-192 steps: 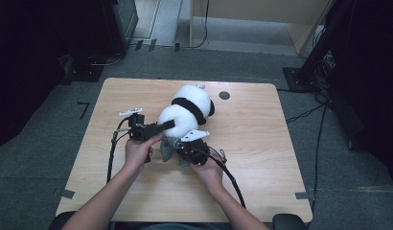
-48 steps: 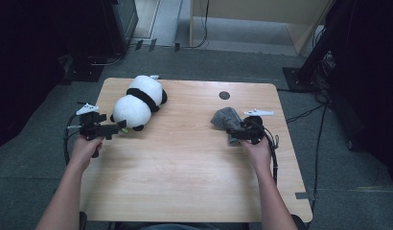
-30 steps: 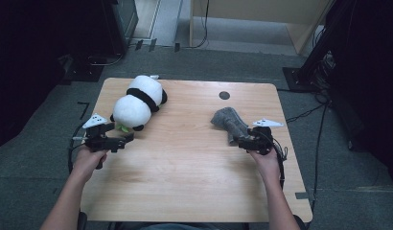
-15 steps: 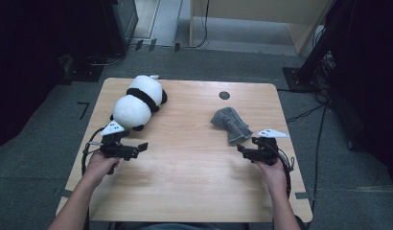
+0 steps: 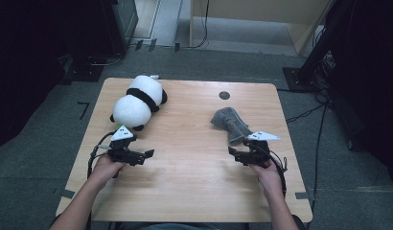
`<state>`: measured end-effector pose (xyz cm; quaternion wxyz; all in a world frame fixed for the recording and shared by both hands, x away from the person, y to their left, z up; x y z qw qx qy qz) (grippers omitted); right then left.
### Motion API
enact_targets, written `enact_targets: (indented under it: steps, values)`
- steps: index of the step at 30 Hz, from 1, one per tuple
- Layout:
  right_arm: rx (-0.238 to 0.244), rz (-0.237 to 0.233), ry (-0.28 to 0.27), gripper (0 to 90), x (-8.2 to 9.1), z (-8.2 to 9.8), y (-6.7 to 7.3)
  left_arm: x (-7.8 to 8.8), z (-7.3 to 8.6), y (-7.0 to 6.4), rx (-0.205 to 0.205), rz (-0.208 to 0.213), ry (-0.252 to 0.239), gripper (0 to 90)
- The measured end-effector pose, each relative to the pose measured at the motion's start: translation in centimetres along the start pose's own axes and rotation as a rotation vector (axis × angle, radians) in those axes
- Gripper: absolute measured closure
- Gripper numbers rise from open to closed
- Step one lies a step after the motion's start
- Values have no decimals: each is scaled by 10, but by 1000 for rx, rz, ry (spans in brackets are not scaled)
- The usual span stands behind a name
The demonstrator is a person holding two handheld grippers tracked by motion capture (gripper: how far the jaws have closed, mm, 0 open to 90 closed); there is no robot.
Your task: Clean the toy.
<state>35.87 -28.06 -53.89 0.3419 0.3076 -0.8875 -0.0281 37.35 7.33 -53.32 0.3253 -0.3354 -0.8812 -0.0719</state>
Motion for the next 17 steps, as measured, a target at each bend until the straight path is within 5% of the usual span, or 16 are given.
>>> enact_targets:
  steps: [17]
  values:
    - [52, -27, 50, 232, -5, 5, 7, -1, 2, 1, 1, 3, 8, 0]
Point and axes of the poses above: each handheld gripper's, and its own axes: x roughly backward along the jaws, z roughly out of its underside, y roughly to its left, the point moved 9 cm from there along -x, roughly forward along the jaws, and after that the axes turned 7 degrees about -z, right-handed, at the moved point
